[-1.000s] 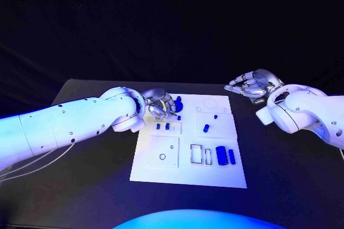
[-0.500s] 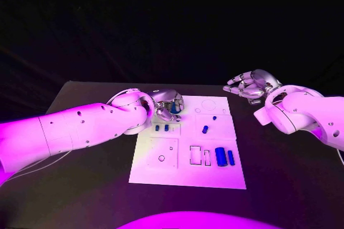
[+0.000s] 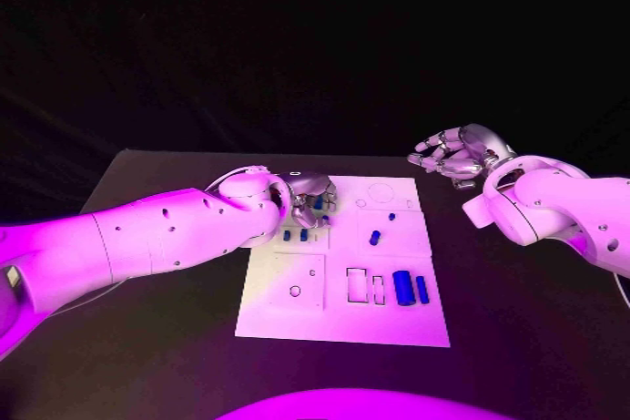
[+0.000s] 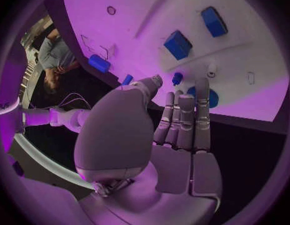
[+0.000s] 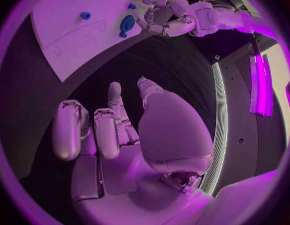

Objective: Assemble the parts on the task board

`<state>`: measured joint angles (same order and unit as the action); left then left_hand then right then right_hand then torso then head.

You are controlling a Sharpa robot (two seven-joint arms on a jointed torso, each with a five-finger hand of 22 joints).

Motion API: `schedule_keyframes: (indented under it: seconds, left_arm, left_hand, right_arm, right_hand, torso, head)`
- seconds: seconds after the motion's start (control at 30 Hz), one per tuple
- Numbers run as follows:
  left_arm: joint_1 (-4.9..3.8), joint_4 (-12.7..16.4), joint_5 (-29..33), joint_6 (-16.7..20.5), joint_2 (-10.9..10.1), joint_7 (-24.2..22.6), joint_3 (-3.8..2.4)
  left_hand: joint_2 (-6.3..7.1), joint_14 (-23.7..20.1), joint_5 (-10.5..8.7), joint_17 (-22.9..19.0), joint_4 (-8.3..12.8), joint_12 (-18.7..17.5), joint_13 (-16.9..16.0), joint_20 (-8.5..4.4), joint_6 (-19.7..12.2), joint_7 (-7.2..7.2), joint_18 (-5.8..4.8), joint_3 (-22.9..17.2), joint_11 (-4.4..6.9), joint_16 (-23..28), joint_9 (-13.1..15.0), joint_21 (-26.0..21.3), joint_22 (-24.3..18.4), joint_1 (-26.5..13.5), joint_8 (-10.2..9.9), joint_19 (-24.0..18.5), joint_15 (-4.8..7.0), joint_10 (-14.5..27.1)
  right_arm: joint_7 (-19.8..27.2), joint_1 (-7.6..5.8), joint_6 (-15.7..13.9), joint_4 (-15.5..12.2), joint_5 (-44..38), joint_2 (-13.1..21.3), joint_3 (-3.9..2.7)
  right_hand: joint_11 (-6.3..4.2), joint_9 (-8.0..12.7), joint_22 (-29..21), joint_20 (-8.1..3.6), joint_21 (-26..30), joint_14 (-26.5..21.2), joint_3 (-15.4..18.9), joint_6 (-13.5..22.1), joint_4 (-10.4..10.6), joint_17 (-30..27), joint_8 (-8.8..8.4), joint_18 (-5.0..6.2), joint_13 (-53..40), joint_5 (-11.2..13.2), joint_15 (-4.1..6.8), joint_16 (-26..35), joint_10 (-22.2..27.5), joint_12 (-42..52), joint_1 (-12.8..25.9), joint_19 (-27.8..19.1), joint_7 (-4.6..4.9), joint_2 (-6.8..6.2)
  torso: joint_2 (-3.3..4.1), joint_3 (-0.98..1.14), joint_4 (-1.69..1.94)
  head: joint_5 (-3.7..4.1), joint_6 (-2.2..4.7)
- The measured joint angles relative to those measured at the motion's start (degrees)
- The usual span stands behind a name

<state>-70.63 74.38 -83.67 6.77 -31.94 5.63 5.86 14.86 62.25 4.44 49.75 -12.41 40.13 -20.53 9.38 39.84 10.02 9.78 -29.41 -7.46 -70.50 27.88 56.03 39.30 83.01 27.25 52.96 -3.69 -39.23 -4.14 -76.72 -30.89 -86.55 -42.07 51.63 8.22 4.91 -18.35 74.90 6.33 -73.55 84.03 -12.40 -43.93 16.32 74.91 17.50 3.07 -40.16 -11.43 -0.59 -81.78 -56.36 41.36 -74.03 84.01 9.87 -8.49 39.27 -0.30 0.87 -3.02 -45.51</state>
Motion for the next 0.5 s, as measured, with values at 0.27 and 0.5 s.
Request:
schedule_keyframes:
  seconds: [0.27,0.5]
  left_arm:
    - [0.01,-1.13,-1.17,-1.24,1.0,0.63,0.11]
    - [0.01,-2.33,-1.76,-1.46,1.65,0.96,0.14]
  left_hand:
    - [-0.62,1.31,0.0,0.24,0.88,-1.52,2.68,0.07,2.33,-0.01,0.0,-1.27,-0.2,-2.51,-2.7,1.51,1.08,1.59,-1.4,0.07,0.02,-2.16]
    - [-1.06,1.74,0.0,-0.46,2.37,-2.75,4.8,-0.15,3.62,-0.07,0.0,-4.01,-0.01,-3.62,-4.53,3.14,2.5,2.42,-2.47,0.29,0.11,-3.7]
  right_arm:
    - [0.29,0.0,-0.37,-0.21,0.0,0.0,0.0]
    - [0.39,0.0,-0.52,-0.27,0.0,-0.01,0.0]
  right_hand:
    - [0.21,0.15,0.05,0.0,-1.57,0.0,-0.54,0.0,-0.06,0.0,0.45,0.0,3.0,-0.22,0.0,-0.33,-0.24,-2.52,0.35,0.0,-0.04,-0.35]
    - [0.01,0.2,0.04,0.0,-1.98,0.0,-0.84,0.05,-0.04,0.0,0.45,0.0,3.43,-0.22,-0.01,-0.32,-0.46,-2.76,0.35,0.0,-0.11,-0.35]
  torso:
    - [0.01,0.0,0.03]
    - [-0.02,0.0,0.04]
  head:
    - [0.18,-0.06]
    - [0.27,-0.15]
